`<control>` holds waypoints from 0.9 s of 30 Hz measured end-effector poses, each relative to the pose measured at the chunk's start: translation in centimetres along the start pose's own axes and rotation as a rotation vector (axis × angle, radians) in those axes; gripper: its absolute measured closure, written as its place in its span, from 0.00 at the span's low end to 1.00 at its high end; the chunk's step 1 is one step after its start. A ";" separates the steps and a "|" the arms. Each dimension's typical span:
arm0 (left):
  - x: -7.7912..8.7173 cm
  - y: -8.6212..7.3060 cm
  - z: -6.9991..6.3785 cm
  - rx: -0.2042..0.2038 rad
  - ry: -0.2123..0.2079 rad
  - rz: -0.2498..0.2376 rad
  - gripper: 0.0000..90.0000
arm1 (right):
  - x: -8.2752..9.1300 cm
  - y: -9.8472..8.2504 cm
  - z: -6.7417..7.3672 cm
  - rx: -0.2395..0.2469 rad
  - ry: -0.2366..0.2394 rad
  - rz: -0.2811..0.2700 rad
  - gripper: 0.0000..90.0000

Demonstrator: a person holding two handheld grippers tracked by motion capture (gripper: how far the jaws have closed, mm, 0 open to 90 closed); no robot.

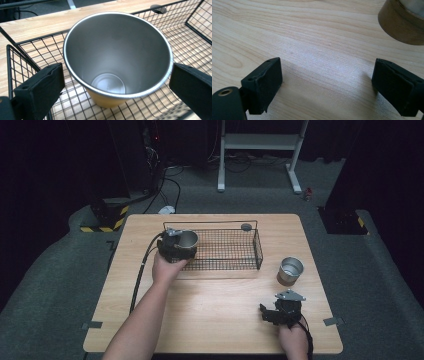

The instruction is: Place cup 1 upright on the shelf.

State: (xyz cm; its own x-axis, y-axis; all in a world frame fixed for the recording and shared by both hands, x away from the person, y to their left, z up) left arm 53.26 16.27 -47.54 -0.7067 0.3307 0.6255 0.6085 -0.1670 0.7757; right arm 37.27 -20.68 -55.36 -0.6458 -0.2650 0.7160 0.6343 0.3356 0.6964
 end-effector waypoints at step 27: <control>4.3 -2.5 -0.9 -0.009 -0.056 -0.005 0.01 | 0.0 0.0 0.0 0.001 0.000 0.000 0.10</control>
State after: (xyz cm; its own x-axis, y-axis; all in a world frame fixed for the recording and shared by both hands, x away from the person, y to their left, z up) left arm 48.38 17.28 -46.68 -0.6880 0.3830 0.6165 0.6017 -0.1740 0.7796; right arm 37.28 -20.68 -55.36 -0.6458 -0.2650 0.7161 0.6341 0.3363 0.6963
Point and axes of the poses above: each handheld gripper's, and its own axes: x roughly backward along the jaws, y roughly out of its top, z roughly to its left, the point moved 4 cm from there along -x, roughly forward along the jaws, and after that the axes turned 3 degrees about x, right-handed, at the moved point
